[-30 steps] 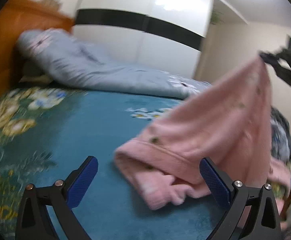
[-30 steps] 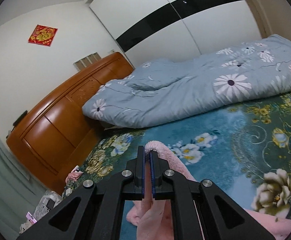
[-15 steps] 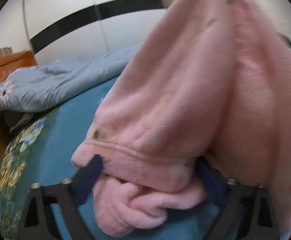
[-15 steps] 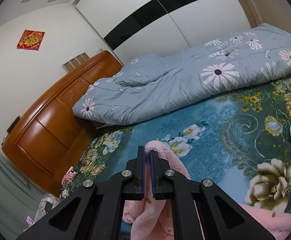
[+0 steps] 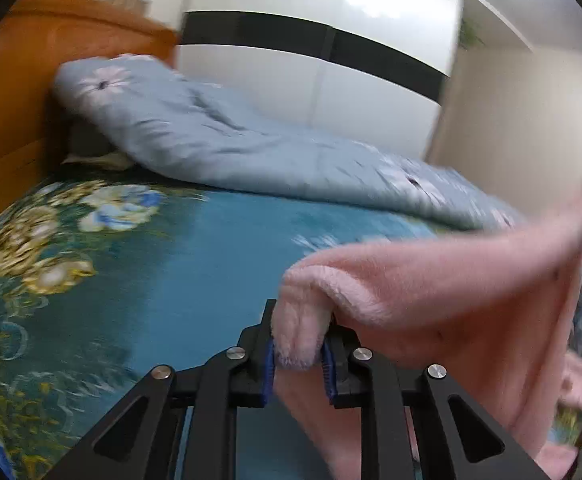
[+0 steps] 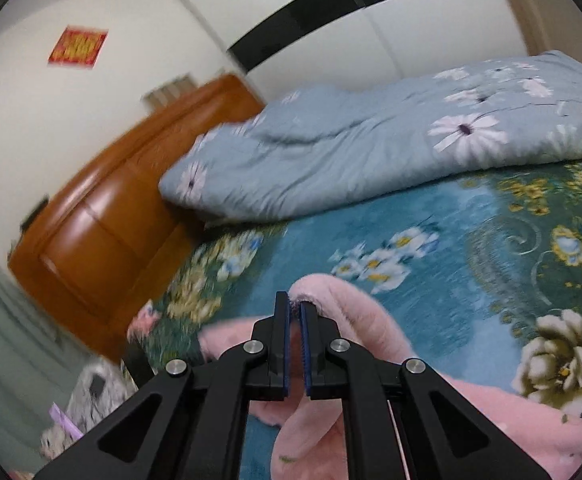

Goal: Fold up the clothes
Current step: 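Grasp the hanging pink fleece edge with the left gripper while right gripper holds, then carry the pink fleece with both grippers and spread it over the bedspread, then release the pink fleece with both grippers, laying it flat on the bed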

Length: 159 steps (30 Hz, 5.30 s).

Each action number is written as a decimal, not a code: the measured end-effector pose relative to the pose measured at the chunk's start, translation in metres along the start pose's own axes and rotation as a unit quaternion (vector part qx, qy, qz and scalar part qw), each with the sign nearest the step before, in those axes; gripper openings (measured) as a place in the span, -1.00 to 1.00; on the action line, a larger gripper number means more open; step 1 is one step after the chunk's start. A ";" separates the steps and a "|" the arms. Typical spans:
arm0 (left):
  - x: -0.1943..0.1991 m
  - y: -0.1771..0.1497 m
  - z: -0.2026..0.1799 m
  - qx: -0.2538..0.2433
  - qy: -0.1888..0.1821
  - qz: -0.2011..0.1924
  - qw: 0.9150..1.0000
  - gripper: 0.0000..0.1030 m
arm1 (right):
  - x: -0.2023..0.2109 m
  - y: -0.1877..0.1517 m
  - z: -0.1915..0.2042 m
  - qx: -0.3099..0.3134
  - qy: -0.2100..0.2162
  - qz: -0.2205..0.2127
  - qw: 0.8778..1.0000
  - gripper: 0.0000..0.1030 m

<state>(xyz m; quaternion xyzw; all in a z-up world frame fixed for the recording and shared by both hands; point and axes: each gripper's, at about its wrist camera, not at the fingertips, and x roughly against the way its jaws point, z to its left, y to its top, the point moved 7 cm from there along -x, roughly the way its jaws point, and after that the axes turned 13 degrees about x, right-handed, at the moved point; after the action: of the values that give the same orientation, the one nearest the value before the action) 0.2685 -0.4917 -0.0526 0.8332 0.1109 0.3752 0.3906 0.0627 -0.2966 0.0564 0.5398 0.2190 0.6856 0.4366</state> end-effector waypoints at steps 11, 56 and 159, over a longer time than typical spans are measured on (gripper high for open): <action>-0.024 0.018 0.018 0.014 0.008 0.041 0.999 -0.61 | -0.036 -0.115 0.059 0.115 -0.007 0.136 0.984 -0.01; 0.191 0.131 0.119 0.059 0.103 -0.181 0.976 -0.62 | 0.164 -0.053 0.022 0.108 -0.288 -0.057 0.950 -0.87; 0.000 -0.055 0.168 0.298 0.008 0.114 0.948 0.41 | 0.001 -0.091 -0.218 0.115 -0.339 0.207 0.911 -0.78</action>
<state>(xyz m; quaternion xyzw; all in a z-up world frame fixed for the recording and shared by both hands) 0.3939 -0.5501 -0.1627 0.9158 0.1251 0.3737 0.0780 -0.1079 -0.2113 -0.0835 0.8192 0.0188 0.5065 0.2683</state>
